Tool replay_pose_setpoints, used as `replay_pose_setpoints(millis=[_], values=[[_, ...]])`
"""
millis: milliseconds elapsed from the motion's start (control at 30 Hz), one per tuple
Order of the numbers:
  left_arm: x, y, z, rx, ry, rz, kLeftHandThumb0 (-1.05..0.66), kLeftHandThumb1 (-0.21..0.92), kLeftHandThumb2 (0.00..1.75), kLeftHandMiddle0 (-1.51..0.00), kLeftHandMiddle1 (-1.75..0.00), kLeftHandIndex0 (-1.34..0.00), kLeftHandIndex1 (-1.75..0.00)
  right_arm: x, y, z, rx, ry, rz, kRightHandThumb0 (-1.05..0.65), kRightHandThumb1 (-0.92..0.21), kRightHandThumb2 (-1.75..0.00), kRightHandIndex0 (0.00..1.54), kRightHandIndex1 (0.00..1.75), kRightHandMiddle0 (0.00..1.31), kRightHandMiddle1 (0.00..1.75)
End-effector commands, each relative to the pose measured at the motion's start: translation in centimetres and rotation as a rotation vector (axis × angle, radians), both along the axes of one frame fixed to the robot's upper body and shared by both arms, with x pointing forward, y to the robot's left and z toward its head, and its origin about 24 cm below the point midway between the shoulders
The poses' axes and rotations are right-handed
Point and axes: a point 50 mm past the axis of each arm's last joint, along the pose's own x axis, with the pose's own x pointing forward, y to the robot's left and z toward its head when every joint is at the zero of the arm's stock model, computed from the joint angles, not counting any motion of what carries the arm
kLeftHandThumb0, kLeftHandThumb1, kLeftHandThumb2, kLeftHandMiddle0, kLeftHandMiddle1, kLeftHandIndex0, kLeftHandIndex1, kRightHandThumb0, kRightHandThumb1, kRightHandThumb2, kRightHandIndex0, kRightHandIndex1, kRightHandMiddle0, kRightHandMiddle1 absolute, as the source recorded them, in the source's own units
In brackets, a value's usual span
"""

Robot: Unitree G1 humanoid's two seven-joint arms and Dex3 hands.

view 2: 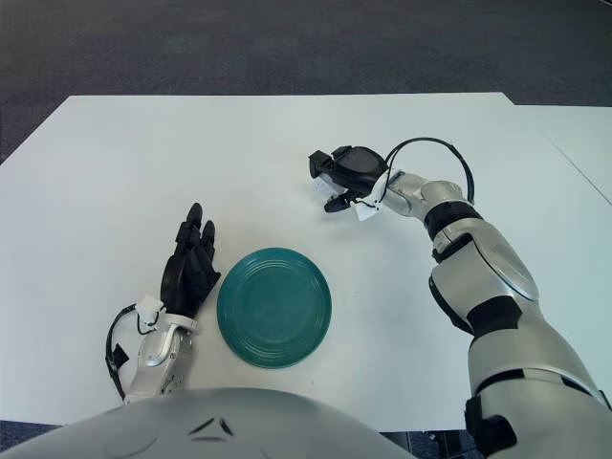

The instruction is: Put the charger into the plate.

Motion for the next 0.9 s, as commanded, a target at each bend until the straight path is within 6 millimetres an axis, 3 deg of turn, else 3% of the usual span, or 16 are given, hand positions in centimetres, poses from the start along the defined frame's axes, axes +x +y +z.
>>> replay_pose_setpoints(millis=[0, 267, 867], values=[[-0.3, -0.2, -1.4, -0.014, 0.084, 0.005, -1.05, 0.92, 0.94, 0.00, 0.00, -0.01, -0.05, 0.1, -0.1, 0.6, 0.035, -0.023, -0.016, -0.45, -0.92, -0.63, 0.85, 1.75, 0.74, 1.75], [-0.3, 0.0, -1.5, -0.019, 0.073, 0.005, -1.05, 0.92, 0.94, 0.00, 0.00, 0.00, -0.05, 0.3, 0.0, 1.7, 0.060, -0.042, -0.003, -0.46, -0.92, -0.62, 0.86, 1.75, 0.76, 1.75], [-0.3, 0.2, -1.5, -0.013, 0.077, -0.009, -1.05, 0.92, 0.95, -0.01, 0.00, -0.02, -0.07, 0.7, -0.3, 7.9, 0.086, -0.176, 0.074, -0.44, -0.92, -0.61, 0.90, 1.75, 0.71, 1.75]])
